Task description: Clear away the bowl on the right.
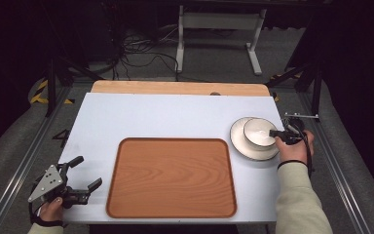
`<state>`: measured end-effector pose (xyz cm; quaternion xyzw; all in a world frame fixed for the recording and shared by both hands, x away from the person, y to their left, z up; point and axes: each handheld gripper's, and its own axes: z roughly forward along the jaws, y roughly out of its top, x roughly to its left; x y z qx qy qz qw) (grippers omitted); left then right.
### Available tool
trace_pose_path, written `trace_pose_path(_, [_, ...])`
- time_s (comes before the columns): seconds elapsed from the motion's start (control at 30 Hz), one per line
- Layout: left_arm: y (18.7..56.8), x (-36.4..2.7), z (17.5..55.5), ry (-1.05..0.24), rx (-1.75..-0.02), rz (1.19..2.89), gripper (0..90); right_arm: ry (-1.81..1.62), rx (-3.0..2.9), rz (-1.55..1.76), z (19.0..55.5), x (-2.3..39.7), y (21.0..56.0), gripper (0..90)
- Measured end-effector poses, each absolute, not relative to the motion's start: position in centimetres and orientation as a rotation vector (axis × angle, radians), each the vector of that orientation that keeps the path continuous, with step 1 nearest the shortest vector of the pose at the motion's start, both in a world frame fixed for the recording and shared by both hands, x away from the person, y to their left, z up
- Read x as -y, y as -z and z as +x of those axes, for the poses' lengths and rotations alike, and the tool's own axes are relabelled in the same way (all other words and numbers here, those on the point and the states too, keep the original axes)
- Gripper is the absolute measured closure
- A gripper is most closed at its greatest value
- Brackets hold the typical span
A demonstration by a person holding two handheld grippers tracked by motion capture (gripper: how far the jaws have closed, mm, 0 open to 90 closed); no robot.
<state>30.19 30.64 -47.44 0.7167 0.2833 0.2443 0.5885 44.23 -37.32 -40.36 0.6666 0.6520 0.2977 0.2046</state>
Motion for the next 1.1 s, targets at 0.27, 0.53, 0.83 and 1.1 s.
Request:
trace_pose_path(0.27, [47.4,-30.6,30.2,-0.569,-0.66,1.669,0.3,-0.856,-1.794,1.878,44.1,37.1,39.3,80.5])
trace_pose_path(0.53, [47.4,-30.6,30.2,-0.57,-0.661,1.669,0.3,-0.862,-1.798,1.888,43.7,37.2,38.0,80.5])
trace_pose_path(0.83, [47.4,-30.6,30.2,-0.572,-0.659,1.67,0.3,-0.838,-1.823,1.914,43.4,37.0,36.4,80.4])
trace_pose_path(1.1, [47.4,-30.6,30.2,-0.572,-0.66,1.67,0.3,-0.845,-1.846,1.886,43.0,36.4,34.8,80.3])
